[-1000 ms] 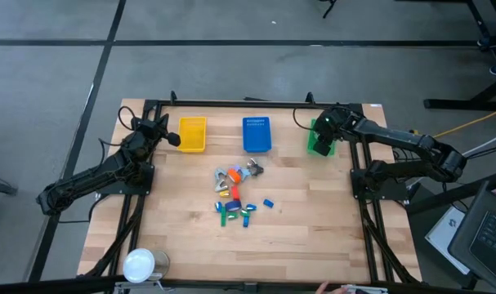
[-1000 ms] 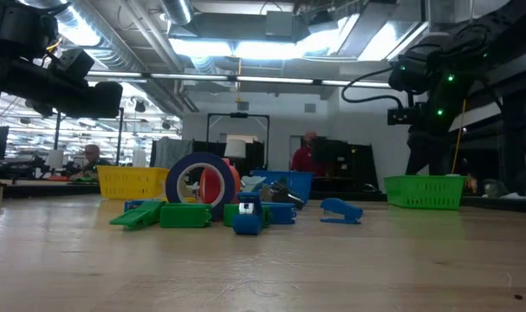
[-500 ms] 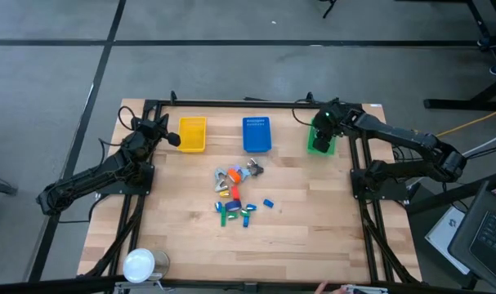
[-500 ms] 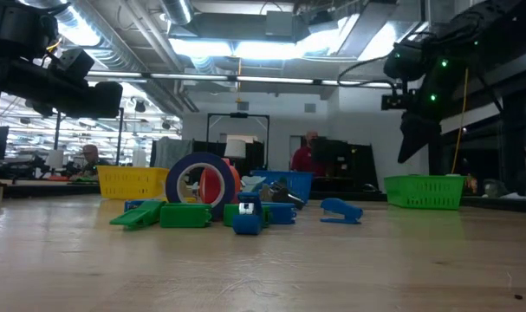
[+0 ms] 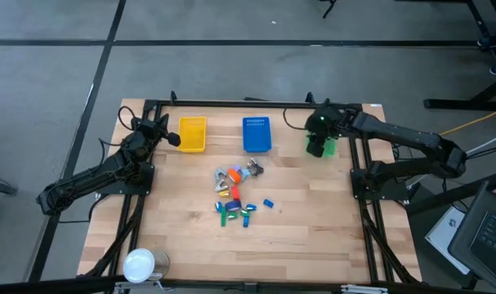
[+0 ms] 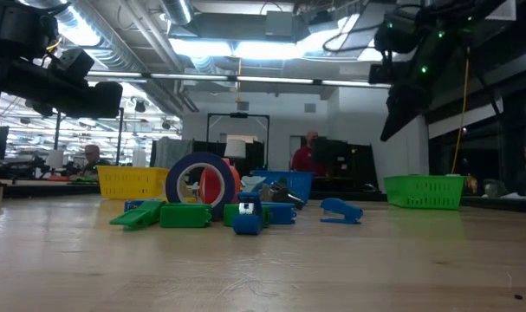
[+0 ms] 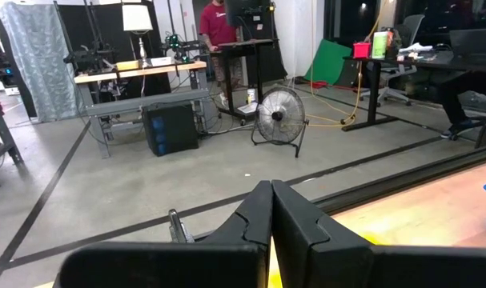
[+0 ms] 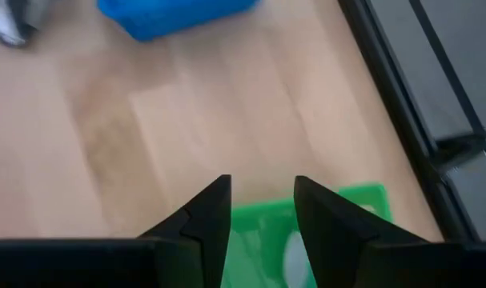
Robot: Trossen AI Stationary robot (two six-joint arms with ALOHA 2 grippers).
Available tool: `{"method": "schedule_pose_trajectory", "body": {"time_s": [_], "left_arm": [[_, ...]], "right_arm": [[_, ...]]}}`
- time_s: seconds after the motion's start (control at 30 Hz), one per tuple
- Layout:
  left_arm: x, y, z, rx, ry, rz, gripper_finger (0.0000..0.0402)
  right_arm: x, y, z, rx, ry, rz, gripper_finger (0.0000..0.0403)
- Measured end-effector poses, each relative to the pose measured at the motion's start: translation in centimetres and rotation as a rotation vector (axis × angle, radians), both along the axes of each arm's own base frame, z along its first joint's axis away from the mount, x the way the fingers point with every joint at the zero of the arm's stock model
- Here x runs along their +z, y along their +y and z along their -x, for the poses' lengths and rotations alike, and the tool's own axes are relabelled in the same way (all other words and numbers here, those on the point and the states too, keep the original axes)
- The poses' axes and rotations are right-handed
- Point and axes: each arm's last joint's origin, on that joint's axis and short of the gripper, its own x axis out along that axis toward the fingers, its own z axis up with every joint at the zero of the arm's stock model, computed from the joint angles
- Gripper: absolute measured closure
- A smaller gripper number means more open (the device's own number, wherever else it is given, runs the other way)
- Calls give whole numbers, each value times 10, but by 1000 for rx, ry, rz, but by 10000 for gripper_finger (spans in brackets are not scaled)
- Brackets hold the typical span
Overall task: Pick and place Stapler, Stapler remover, tape
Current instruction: Put the blue tape into the green basket
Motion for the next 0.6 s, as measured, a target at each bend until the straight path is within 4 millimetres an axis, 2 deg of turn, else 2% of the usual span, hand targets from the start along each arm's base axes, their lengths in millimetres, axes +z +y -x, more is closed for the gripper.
{"method": "schedule_pose_trajectory", "body": {"time_s": [0.6], "left_arm": [[0,0,0,0,0,0,400]], "right_arm": [[11,74,-39,108,-206,47,260]]}}
